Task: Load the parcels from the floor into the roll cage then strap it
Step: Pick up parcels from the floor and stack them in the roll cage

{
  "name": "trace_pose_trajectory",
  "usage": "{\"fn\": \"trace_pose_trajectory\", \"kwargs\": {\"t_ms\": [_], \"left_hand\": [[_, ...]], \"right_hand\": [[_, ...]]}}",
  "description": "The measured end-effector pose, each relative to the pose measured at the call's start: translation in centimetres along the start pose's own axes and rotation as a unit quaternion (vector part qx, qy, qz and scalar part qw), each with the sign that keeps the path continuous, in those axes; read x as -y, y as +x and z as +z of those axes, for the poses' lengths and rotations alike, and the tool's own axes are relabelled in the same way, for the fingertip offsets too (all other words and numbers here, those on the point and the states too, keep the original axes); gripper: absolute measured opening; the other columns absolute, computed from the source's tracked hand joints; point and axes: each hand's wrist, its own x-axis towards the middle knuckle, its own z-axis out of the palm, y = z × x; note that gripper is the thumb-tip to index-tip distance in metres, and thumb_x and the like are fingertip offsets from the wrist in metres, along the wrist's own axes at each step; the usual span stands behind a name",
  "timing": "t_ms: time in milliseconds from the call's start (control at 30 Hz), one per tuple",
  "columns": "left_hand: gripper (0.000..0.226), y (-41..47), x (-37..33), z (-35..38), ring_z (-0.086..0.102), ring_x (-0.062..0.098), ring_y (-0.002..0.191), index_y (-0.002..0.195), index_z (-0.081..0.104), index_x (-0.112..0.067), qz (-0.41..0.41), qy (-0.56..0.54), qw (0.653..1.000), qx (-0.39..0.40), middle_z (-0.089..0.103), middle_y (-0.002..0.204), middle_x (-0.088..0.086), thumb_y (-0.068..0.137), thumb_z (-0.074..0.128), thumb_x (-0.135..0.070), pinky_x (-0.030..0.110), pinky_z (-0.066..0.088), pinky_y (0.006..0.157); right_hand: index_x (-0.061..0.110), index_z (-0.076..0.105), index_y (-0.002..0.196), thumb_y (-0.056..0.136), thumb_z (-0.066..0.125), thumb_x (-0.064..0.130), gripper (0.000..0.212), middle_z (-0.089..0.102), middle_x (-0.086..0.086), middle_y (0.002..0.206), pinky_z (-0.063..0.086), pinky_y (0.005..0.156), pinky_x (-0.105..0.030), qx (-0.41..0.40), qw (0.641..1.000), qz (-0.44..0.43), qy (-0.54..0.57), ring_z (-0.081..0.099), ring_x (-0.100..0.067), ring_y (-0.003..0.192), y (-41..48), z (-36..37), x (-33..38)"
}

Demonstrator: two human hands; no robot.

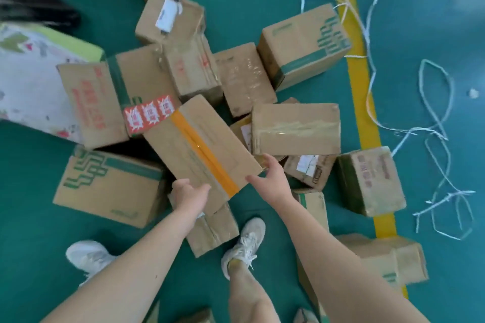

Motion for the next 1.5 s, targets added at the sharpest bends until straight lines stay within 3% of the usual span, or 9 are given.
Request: {"fn": "trace_pose_trajectory", "kwargs": {"t_ms": [267,433,667,767,900,1033,1200,1400,1500], "left_hand": [[0.1,6.6,4.2,4.4,0.039,0.027,0.136,0.155,0.005,-0.023,-0.05,-0.153,0.985,-0.063,0.022,0.157,0.003,0.084,0.074,-0.033,0.046,0.037,0.11],[0.078,8.0,5.4,6.1,0.05,0.02,0.109,0.143,0.029,-0.015,-0.098,-0.231,0.967,-0.04,0.05,0.137,0.003,0.083,0.074,-0.04,0.036,0.042,0.098],[0.072,8.4,5.8,5.1,0.048,0.016,0.099,0.14,0.035,-0.016,-0.092,-0.245,0.965,-0.028,0.05,0.119,-0.004,0.084,0.074,-0.039,0.03,0.04,0.088],[0.067,8.1,5.6,3.5,0.048,0.017,0.1,0.137,0.037,-0.018,-0.101,-0.249,0.963,-0.003,0.05,0.116,-0.005,0.085,0.072,-0.041,0.032,0.039,0.087],[0.065,6.4,5.6,-0.6,0.051,0.018,0.101,0.133,0.041,-0.018,-0.108,-0.263,0.959,0.001,0.052,0.115,-0.004,0.083,0.073,-0.044,0.034,0.044,0.09],[0.071,4.0,5.4,-6.7,0.052,0.021,0.106,0.136,0.04,-0.017,-0.095,-0.263,0.96,0.01,0.053,0.121,-0.005,0.081,0.074,-0.048,0.041,0.045,0.101],[0.056,0.3,4.1,-15.7,0.062,0.025,0.104,0.13,0.051,-0.016,-0.058,-0.234,0.97,-0.001,0.063,0.121,0.003,0.084,0.073,-0.039,0.043,0.053,0.092],[0.064,-5.3,3.1,-27.8,0.058,0.021,0.096,0.143,0.04,-0.014,-0.006,-0.233,0.973,-0.004,0.057,0.125,0.0,0.088,0.07,-0.027,0.036,0.051,0.088],[0.054,-6.9,3.4,-34.7,0.064,0.022,0.093,0.131,0.053,-0.014,0.019,-0.237,0.971,-0.014,0.064,0.12,0.002,0.083,0.074,-0.03,0.038,0.055,0.084]], "right_hand": [[0.023,0.025,0.156,0.078,0.074,0.039,0.094,0.037,0.001,0.154,0.042,0.11,-0.046,0.059,0.998,0.006,-0.017,0.041,-0.022,0.137,9.2,4.6,-3.2],[0.029,0.034,0.148,0.052,0.077,0.055,0.109,0.049,0.006,0.138,0.047,0.104,-0.05,0.029,0.999,0.018,-0.027,0.047,-0.021,0.129,10.9,6.3,-4.1],[0.024,0.03,0.152,0.065,0.087,0.041,0.106,0.05,0.004,0.14,0.049,0.103,-0.045,0.015,0.998,0.045,-0.047,0.051,-0.019,0.126,10.2,6.6,-2.7],[0.023,0.048,0.135,0.063,0.087,0.043,0.085,0.058,0.005,0.124,0.054,0.093,-0.042,0.006,0.996,0.046,-0.07,0.058,-0.019,0.113,8.7,6.9,-1.4],[0.03,0.055,0.13,0.04,0.077,0.073,0.102,0.052,0.007,0.12,0.055,0.09,-0.045,-0.006,0.992,0.032,-0.121,0.054,-0.021,0.114,5.5,7.3,1.7],[0.03,0.063,0.125,0.038,0.075,0.078,0.1,0.049,0.005,0.114,0.056,0.089,-0.043,0.006,0.991,0.046,-0.124,0.056,-0.024,0.111,0.7,8.1,6.1],[0.039,0.056,0.122,0.041,0.069,0.08,0.092,0.059,0.004,0.113,0.053,0.093,-0.048,-0.003,0.994,0.065,-0.089,0.057,-0.026,0.11,-6.6,10.5,11.5],[0.029,0.043,0.13,0.081,0.078,0.037,0.061,0.054,0.005,0.1,0.05,0.065,-0.04,0.031,0.994,0.087,0.049,0.054,-0.017,0.087,-18.3,13.4,20.8],[0.027,0.04,0.134,0.085,0.076,0.034,0.062,0.05,0.004,0.098,0.047,0.059,-0.04,0.041,0.995,0.071,0.057,0.05,-0.015,0.081,-23.5,16.1,25.4]]}}
